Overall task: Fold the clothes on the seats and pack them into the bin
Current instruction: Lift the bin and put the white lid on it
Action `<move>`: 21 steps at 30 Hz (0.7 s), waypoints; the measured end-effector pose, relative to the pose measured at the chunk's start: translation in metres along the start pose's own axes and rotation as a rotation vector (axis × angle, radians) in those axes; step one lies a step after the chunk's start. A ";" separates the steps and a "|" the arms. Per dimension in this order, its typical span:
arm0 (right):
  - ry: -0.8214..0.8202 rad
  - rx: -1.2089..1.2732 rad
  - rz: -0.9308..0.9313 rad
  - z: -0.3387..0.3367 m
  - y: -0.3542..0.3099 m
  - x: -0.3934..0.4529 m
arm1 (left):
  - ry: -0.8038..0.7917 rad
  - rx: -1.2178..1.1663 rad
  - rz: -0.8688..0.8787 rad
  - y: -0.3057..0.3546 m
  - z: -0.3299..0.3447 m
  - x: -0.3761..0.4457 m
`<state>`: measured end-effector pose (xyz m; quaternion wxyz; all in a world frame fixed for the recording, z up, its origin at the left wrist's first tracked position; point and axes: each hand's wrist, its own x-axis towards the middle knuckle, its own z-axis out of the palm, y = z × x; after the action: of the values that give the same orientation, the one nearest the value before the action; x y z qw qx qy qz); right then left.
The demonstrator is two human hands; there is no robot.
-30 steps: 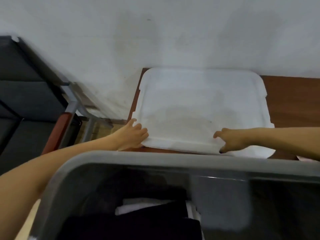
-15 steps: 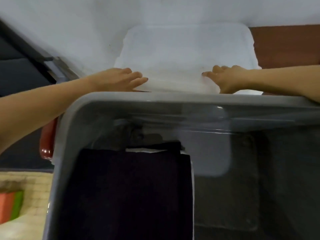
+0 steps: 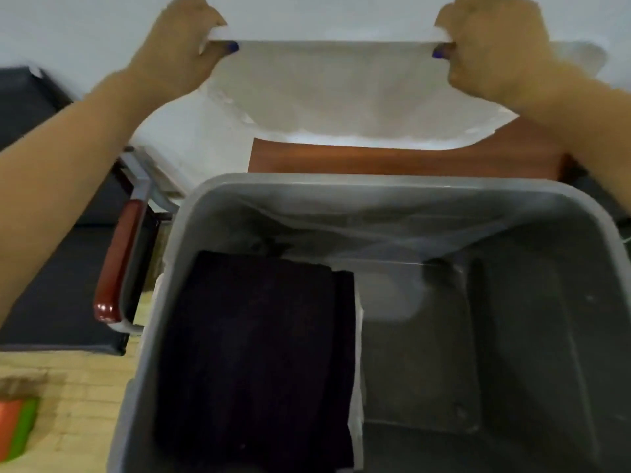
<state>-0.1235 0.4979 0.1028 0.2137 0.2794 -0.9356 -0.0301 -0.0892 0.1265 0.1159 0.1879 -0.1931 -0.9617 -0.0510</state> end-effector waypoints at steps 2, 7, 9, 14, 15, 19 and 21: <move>0.043 0.000 -0.015 -0.021 -0.003 -0.013 | 0.057 0.049 0.042 0.007 -0.024 -0.009; 0.204 -0.029 -0.051 -0.071 -0.012 -0.045 | 0.196 0.124 0.090 0.031 -0.070 -0.043; 0.239 -0.024 -0.075 -0.090 -0.014 -0.056 | 0.249 0.123 0.074 0.043 -0.082 -0.061; 0.236 0.032 -0.160 -0.112 -0.024 -0.076 | 0.291 0.107 0.015 0.061 -0.096 -0.105; 0.239 0.046 -0.178 -0.113 -0.027 -0.080 | 0.294 0.072 -0.003 0.064 -0.098 -0.115; 0.221 0.099 -0.220 -0.101 -0.040 -0.106 | 0.295 0.024 -0.071 0.085 -0.092 -0.158; 0.164 0.125 -0.236 -0.096 -0.049 -0.118 | 0.280 0.020 -0.155 0.102 -0.081 -0.183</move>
<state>0.0297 0.5260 0.1362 0.2667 0.4015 -0.8758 0.0261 0.1345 0.1417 0.1236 0.3175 -0.1075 -0.9385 -0.0824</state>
